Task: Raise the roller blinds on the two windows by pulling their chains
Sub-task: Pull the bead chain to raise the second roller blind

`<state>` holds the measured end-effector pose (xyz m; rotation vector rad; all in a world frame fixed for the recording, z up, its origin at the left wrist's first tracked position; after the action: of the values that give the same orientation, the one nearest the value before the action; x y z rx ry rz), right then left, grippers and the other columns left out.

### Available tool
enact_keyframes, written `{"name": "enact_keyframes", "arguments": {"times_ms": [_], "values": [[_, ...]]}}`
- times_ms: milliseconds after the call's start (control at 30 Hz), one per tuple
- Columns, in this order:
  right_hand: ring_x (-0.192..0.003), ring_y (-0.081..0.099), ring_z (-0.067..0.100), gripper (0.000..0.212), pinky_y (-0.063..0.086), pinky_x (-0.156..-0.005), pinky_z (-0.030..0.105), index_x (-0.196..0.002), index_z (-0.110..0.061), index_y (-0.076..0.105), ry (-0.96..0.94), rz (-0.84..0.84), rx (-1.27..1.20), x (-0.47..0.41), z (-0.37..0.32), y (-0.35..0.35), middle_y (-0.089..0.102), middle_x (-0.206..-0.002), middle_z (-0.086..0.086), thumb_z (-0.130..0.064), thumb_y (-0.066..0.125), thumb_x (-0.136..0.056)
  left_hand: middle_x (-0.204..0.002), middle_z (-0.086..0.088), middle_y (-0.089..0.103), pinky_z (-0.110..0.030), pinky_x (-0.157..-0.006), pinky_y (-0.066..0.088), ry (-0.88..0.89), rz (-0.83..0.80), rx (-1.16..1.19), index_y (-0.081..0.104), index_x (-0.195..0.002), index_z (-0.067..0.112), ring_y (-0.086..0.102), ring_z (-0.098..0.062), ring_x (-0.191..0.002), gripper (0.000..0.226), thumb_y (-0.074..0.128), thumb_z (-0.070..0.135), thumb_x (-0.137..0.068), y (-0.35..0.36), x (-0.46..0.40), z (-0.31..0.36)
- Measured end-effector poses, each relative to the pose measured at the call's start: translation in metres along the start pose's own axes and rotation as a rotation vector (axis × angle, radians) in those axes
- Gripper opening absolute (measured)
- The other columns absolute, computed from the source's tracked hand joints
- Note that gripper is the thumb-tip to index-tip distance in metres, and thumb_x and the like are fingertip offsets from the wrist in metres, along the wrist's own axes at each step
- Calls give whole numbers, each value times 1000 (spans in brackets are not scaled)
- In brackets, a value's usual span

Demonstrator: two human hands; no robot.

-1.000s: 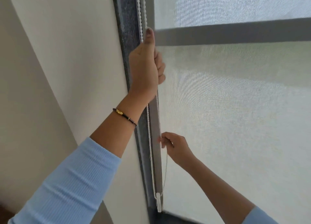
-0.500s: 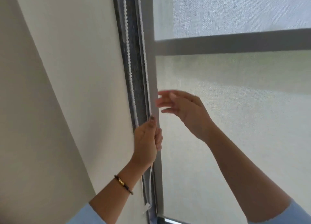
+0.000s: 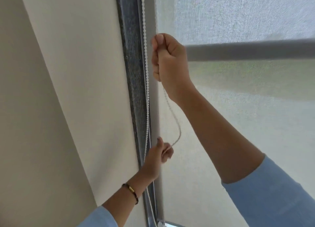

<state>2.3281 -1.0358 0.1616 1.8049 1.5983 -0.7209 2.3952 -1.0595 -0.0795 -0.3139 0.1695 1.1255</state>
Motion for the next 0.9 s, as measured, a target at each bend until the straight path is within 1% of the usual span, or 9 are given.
{"name": "enact_keyframes", "arguments": {"times_ms": [100,200,267,333,500,600,667,800,900], "values": [[-44,29,7,38,23,-41,21,-73,-18,48,-47,73,27,8,12,-5,39,-55,-3,4,31,-99,-80,5,68,-27,-77,45,88,65,53,69,-101,3,63,-7,-73,93,3,69,-91,-18,-34,56],[-49,36,16,28,31,-46,29,-77,-12,50,-96,122,143,12,23,-8,43,-57,0,1,36,-97,-108,17,63,-7,-85,49,267,148,92,50,-137,-8,63,20,-88,71,9,43,-110,-38,-67,144],[-53,42,17,24,36,-49,32,-76,-12,50,-101,133,202,14,32,-9,47,-59,-3,-2,38,-95,-107,3,71,-24,-101,51,382,84,190,64,-122,6,69,-5,-103,70,7,46,-109,-48,-82,204],[-54,40,14,28,38,-50,33,-75,-13,48,-100,126,252,18,44,-11,45,-58,-13,-5,38,-99,-92,-5,72,-33,-87,55,463,44,227,67,-108,7,68,-21,-90,71,9,48,-108,-53,-92,257],[-49,35,4,47,31,-45,21,-71,-35,39,-47,67,339,48,82,-13,45,-57,-20,2,35,-101,-61,-3,57,-26,-55,48,495,47,373,63,-73,7,52,-14,-53,47,32,19,-106,-61,-120,319],[-47,38,3,54,29,-44,14,-69,-42,37,36,17,409,70,117,-17,48,-56,-24,2,36,-101,-46,6,41,-17,-39,28,392,15,521,53,-53,19,33,-8,-38,58,33,23,-107,-64,-129,314],[-47,39,3,56,30,-45,13,-68,-44,39,87,-15,434,86,139,-20,49,-57,-24,2,36,-99,-45,10,33,-18,-38,20,385,139,473,42,-50,27,25,-8,-38,58,42,40,-106,-58,-123,295],[-47,35,3,55,28,-46,13,-68,-43,41,234,-109,445,119,180,-25,48,-56,-23,1,38,-99,-47,9,29,-17,-37,18,396,208,446,34,-54,29,20,-10,-38,55,46,53,-101,-39,-104,237],[-53,40,6,48,36,-53,23,-68,-34,48,511,-286,351,140,205,-29,51,-54,-21,2,36,-96,-48,9,25,-15,-36,17,336,192,479,30,-57,29,16,-9,-39,54,45,54,-102,-39,-87,187]]}}
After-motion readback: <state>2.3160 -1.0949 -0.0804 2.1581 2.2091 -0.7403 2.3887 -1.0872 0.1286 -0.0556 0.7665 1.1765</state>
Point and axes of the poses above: each hand's wrist, its own x-axis away from the middle knuckle, its own y-axis out of the palm, z = x × y, the point moved 3 cm from there along -x, towards the middle knuckle
